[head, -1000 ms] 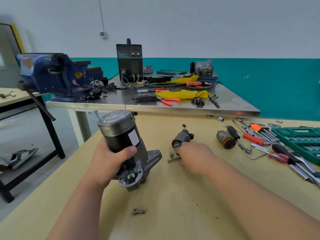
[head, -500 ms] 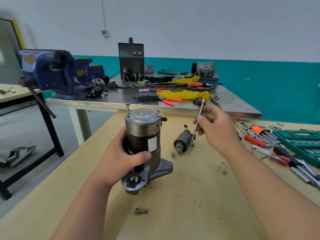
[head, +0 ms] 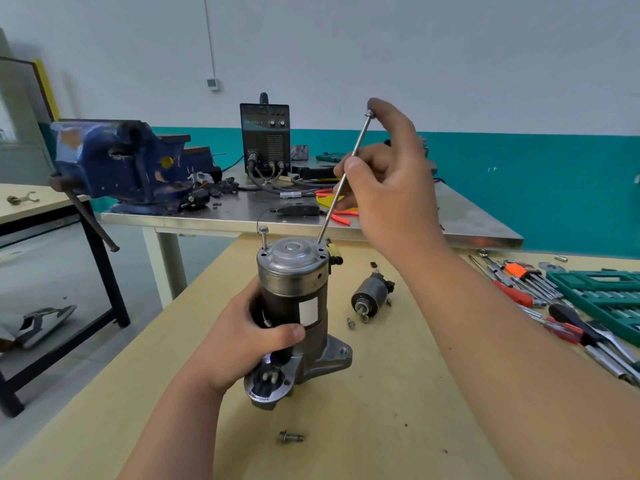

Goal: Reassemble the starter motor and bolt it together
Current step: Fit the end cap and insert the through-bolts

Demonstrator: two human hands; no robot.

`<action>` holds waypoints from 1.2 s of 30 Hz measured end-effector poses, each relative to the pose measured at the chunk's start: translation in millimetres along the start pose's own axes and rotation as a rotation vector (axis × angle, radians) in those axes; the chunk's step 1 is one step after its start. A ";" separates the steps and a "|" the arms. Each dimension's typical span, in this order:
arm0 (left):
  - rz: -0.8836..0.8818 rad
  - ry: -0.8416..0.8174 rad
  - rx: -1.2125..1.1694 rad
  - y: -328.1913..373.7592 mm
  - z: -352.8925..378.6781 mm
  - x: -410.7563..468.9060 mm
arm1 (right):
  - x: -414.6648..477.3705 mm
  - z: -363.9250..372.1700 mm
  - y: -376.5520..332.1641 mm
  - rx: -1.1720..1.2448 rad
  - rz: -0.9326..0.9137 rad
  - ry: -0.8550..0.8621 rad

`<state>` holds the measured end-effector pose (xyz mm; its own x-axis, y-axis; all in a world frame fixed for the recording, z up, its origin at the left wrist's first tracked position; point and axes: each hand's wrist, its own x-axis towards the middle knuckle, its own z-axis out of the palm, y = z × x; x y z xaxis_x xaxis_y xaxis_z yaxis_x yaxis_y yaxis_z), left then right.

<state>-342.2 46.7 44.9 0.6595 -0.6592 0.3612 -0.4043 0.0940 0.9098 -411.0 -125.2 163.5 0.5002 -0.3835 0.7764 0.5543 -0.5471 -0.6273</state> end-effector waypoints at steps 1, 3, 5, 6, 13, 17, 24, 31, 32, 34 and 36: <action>0.004 0.001 0.001 0.0 -0.1 0.0 | 0.2 0.2 0.6 -0.014 -0.005 -0.021; 0.012 0.001 -0.005 0.0 -0.5 -0.1 | 0.5 -1.4 0.8 -0.022 -0.003 -0.050; 0.015 -0.001 -0.009 0.3 -0.5 0.0 | 0.7 -4.0 -0.9 -0.028 -0.011 -0.076; 0.016 0.001 -0.012 0.5 -0.4 0.3 | 0.1 -4.6 -2.4 -0.041 -0.025 -0.094; 0.023 0.004 -0.010 0.6 0.5 0.3 | -3.5 -13.3 -15.8 -0.010 -0.104 -0.090; 0.027 0.004 -0.005 1.7 0.3 0.0 | -7.9 -8.7 -17.6 -0.117 -0.116 -0.178; 0.031 0.005 -0.026 1.3 -0.2 0.0 | -18.9 -9.1 -15.1 -0.267 -0.115 -0.337; 0.026 0.006 -0.017 -0.3 -0.2 1.0 | -9.0 -16.9 -30.2 -0.521 -0.071 -0.566; 0.026 0.009 -0.017 -0.7 -0.4 1.1 | -5.5 -18.8 -34.6 -0.510 -0.030 -0.603; 0.025 0.012 -0.007 -2.0 -0.4 1.4 | 3.6 -22.9 -45.1 -0.503 0.053 -0.691; 0.017 0.014 0.005 -3.3 0.3 1.7 | 11.6 -23.9 -54.0 -0.577 0.079 -0.754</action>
<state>-339.9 45.0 42.5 0.6610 -0.6472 0.3798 -0.4190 0.1015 0.9023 -451.1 -117.9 207.8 0.9313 0.0357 0.3626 0.1873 -0.9005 -0.3924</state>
